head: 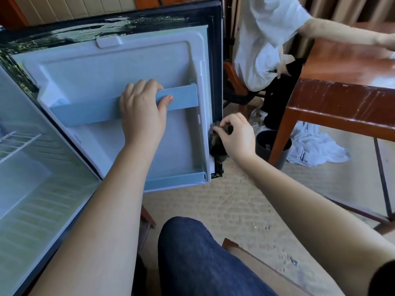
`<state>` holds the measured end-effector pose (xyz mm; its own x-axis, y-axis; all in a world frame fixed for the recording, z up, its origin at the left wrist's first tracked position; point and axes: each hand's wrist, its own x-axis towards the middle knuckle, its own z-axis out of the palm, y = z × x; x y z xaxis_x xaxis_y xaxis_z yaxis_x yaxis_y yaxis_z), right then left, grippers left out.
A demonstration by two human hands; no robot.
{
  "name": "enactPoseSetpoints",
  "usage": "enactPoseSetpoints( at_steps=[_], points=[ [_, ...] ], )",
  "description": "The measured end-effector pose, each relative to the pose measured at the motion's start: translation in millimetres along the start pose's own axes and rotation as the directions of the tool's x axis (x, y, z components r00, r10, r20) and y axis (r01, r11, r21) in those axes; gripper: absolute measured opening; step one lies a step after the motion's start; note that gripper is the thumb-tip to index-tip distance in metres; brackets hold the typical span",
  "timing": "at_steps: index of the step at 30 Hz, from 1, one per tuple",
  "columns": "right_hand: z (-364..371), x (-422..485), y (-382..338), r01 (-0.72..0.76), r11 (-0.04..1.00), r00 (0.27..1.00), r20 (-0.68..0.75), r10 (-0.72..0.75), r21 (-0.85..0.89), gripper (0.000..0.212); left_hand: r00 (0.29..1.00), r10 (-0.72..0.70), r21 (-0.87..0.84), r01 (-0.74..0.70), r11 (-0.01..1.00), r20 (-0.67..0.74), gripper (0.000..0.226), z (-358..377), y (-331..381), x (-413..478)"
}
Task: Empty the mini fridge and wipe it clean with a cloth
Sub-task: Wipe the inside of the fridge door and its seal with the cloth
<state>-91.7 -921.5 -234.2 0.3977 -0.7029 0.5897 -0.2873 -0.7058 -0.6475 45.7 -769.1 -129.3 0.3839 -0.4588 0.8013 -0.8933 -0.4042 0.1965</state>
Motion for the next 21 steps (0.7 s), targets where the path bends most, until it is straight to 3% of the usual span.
enactPoseSetpoints(
  at_steps=[2,6,11,16,21],
  points=[
    [-2.5,7.0,-5.2,-0.008,0.999,1.0,-0.009,0.008,0.046,0.019,1.0,-0.005,0.001,0.005,1.0,0.001,0.022,-0.4,-0.7,0.2],
    [17.0,-14.8,19.0,-0.215,0.974,0.974,0.09,0.209,0.066,0.021,1.0,-0.012,-0.007,0.012,1.0,0.011,0.023,-1.4,1.5,3.2],
    [43.9,-60.1,58.0,-0.382,0.923,0.89,0.246,0.383,-0.052,0.019,1.0,0.004,-0.008,-0.004,1.0,-0.002,0.025,-5.3,-0.2,1.0],
    [66.4,-98.4,81.0,-0.545,0.834,0.785,0.298,0.543,-0.085,0.017,1.0,0.013,0.002,-0.013,1.0,-0.002,0.026,-6.2,-1.8,-1.2],
    [71.3,-112.7,90.1,-0.569,0.81,0.755,0.303,0.582,-0.138,0.013,1.0,0.024,0.005,-0.024,1.0,-0.005,0.027,-5.9,-3.3,-1.7]
  ],
)
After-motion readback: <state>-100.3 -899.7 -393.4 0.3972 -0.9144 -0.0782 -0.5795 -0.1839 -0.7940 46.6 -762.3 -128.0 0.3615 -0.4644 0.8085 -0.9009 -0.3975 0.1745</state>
